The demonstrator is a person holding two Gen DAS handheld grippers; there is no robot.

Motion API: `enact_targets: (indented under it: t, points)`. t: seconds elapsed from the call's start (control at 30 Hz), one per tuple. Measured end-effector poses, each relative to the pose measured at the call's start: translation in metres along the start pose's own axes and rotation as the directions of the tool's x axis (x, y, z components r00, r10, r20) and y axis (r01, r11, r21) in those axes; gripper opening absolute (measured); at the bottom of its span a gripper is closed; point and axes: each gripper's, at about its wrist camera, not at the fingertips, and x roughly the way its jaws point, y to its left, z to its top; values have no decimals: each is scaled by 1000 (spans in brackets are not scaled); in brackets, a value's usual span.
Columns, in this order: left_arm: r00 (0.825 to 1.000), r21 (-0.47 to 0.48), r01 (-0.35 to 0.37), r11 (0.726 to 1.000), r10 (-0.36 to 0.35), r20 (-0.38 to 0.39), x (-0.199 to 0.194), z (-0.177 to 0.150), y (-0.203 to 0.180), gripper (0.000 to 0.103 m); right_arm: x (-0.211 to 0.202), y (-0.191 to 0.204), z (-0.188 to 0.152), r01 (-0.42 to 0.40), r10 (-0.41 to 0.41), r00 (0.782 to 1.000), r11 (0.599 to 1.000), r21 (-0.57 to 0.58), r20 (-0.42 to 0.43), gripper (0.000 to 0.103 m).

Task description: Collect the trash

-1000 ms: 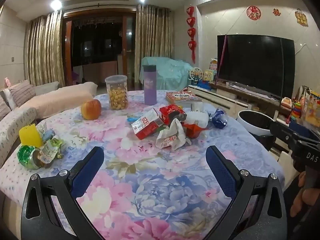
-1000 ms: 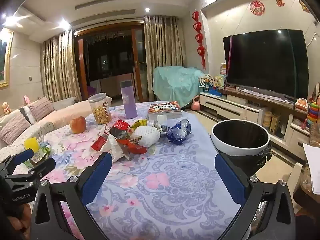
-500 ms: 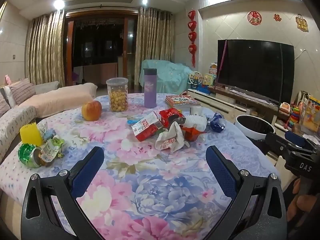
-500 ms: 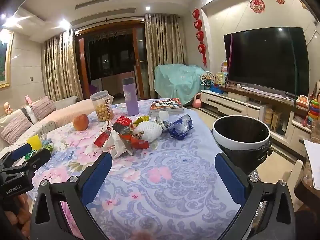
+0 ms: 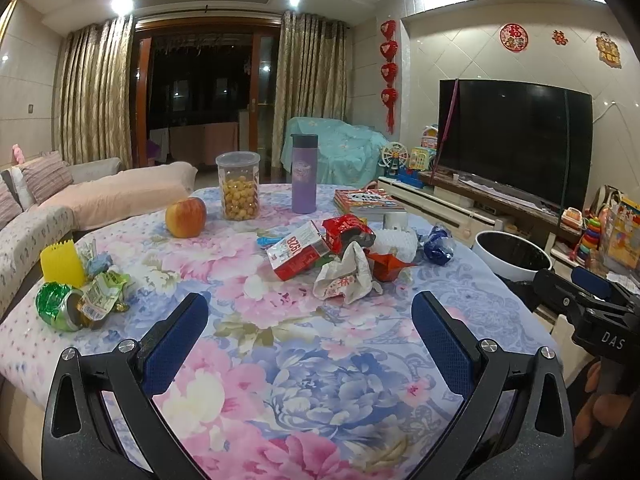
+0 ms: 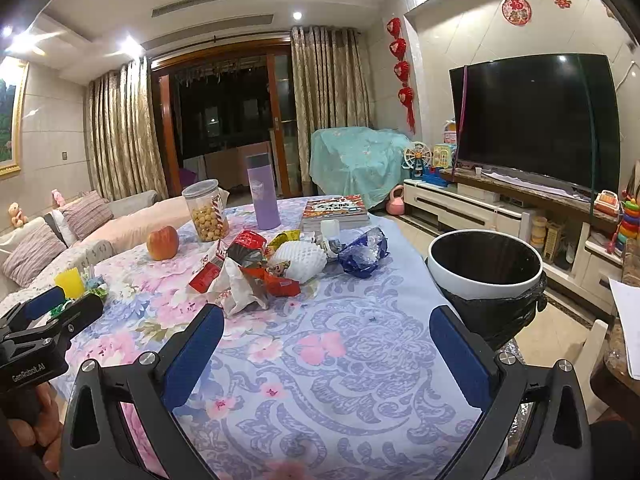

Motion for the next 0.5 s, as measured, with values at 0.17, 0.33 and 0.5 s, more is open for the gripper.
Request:
enact_targets:
  t: [0.17,0.33,0.5]
  points:
    - [1000,-2,2,1000,-2,2,0,-1,1,103,0,2,1,-5,5,1000,1000,5,-2,103]
    - [1000,-1,2,1000,-2,1,0,0,1,103,0,2,0,-7,7,1000,1000,8,-1,103]
    - [1000,-2,3,1000,-3,-1,1,-1,1,103,1,2,1,-9,9,1000,1000,9,-1,103]
